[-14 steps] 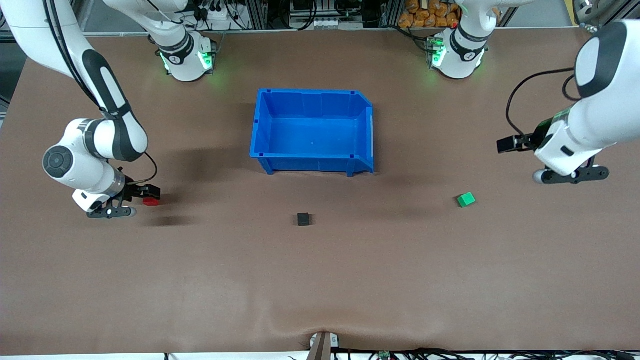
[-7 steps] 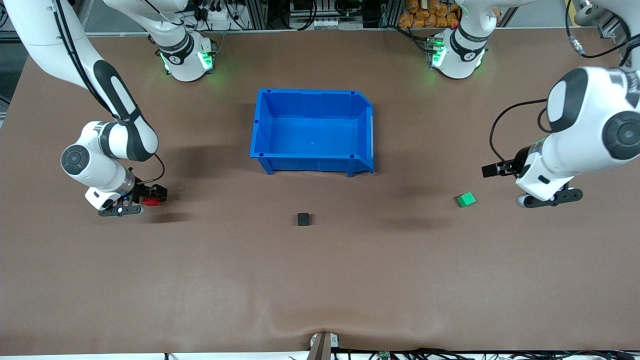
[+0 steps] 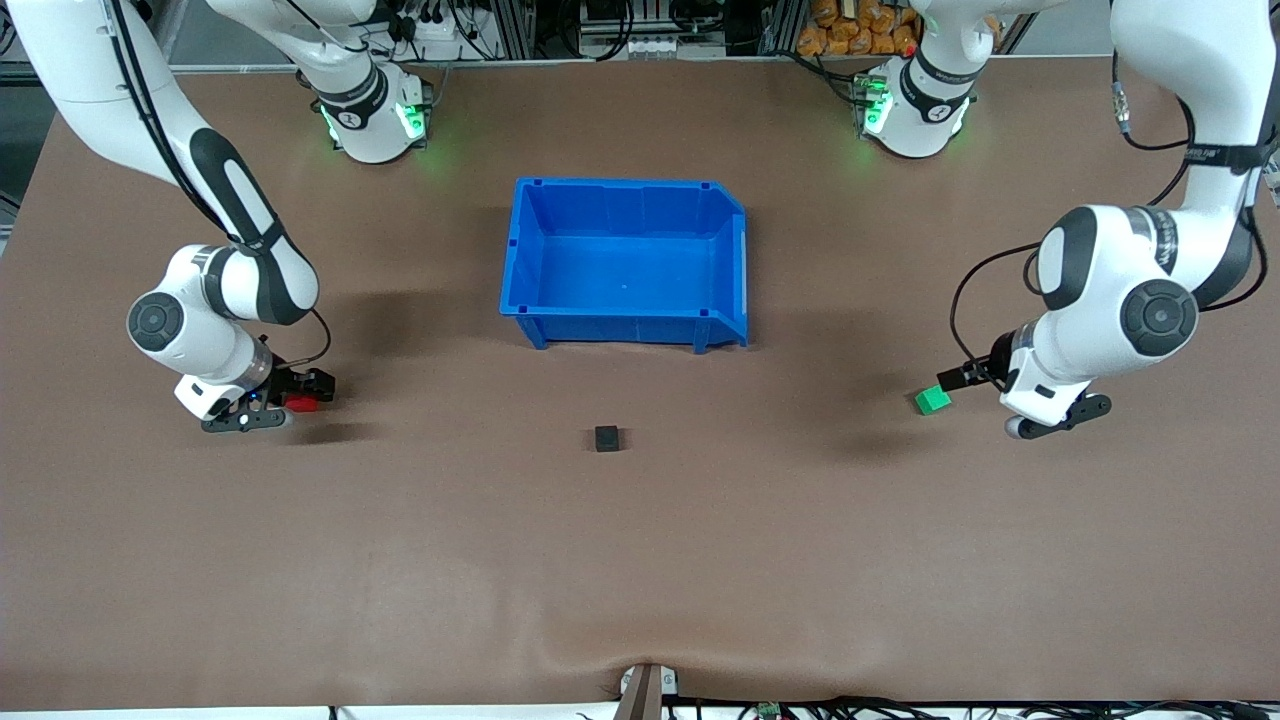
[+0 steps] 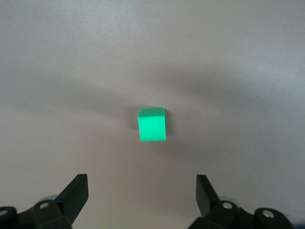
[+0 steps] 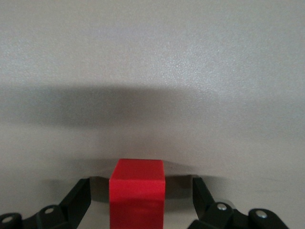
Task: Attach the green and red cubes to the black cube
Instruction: 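Grasp the green cube with the left gripper while the right gripper lifts red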
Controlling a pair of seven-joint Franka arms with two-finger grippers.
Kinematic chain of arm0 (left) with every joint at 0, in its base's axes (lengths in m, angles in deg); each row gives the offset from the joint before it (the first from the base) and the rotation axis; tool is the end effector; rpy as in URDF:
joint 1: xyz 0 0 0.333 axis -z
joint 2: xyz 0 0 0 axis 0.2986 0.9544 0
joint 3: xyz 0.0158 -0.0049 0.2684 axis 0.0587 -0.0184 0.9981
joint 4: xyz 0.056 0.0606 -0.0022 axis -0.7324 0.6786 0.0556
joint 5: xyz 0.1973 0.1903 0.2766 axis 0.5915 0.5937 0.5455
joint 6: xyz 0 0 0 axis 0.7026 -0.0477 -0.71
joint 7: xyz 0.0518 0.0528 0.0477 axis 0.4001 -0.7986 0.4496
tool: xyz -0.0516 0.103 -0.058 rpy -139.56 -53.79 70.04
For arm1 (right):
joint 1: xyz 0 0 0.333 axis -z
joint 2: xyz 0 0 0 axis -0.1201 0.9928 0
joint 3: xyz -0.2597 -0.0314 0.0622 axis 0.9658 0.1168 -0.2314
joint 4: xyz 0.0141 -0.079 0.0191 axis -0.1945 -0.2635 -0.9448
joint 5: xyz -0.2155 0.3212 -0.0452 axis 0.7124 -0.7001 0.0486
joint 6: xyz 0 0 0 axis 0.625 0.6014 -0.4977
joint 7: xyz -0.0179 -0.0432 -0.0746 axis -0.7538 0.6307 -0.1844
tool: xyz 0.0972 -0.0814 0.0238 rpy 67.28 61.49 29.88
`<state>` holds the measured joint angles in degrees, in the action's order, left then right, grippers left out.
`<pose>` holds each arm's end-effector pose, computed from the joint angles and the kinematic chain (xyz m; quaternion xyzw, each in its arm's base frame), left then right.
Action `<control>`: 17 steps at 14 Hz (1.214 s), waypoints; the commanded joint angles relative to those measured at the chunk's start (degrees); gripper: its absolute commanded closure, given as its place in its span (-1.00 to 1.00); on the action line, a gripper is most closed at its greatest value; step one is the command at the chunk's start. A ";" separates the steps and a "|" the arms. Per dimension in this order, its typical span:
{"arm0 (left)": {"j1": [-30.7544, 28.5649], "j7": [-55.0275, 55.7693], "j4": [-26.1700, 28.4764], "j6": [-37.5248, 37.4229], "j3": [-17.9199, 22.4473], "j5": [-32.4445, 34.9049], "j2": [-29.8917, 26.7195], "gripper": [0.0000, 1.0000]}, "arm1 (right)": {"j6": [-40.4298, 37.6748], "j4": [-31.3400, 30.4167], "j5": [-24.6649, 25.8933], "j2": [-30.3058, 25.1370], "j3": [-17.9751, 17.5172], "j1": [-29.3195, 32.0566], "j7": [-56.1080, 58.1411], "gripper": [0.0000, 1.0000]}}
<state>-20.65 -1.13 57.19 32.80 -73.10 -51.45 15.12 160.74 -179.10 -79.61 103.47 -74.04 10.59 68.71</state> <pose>0.5702 -0.0495 0.2337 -0.9827 -0.1691 0.0738 0.0151 0.5275 -0.0561 0.1063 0.9988 0.0482 -0.0075 0.0052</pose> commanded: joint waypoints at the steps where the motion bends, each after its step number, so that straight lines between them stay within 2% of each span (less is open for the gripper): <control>1: -0.24 2.99 0.55 3.49 -0.11 0.35 2.00 -1.00 | -0.24 -1.12 0.84 -1.18 -0.33 0.70 0.19 -0.17; 4: -0.33 6.31 1.26 6.92 0.06 0.35 4.55 -0.99 | -0.59 -2.78 0.84 -2.76 -0.33 0.70 0.19 0.77; 5: -0.33 7.29 1.26 8.15 0.07 0.35 5.51 -0.95 | -0.76 -2.87 0.84 -2.85 -0.33 0.70 0.19 1.00; 8: -1.03 7.38 1.26 11.14 0.33 0.35 8.15 -0.80 | -0.68 -2.61 0.84 -3.72 -0.33 0.17 1.76 1.00; 11: -1.30 7.38 1.26 12.20 0.33 0.35 9.30 -0.55 | -0.68 -1.12 0.84 -4.08 -0.42 1.22 11.68 1.00; 15: -1.30 7.65 1.43 13.35 0.33 0.35 10.62 -0.34 | -0.59 1.69 0.84 -3.55 -0.42 2.02 22.93 1.00; 16: -1.30 7.65 1.61 13.35 0.33 0.35 10.71 -0.21 | -0.59 2.30 0.76 -3.64 -0.42 2.02 26.26 1.00; 17: -1.30 7.65 1.61 13.35 0.33 0.35 11.06 0.03 | -0.68 2.83 0.67 -3.73 -0.51 2.10 30.21 1.00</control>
<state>-21.74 5.35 58.08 45.32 -72.55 -51.45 26.17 160.50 -177.07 -79.55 100.61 -73.96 11.91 93.09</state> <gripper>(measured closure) 0.357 0.604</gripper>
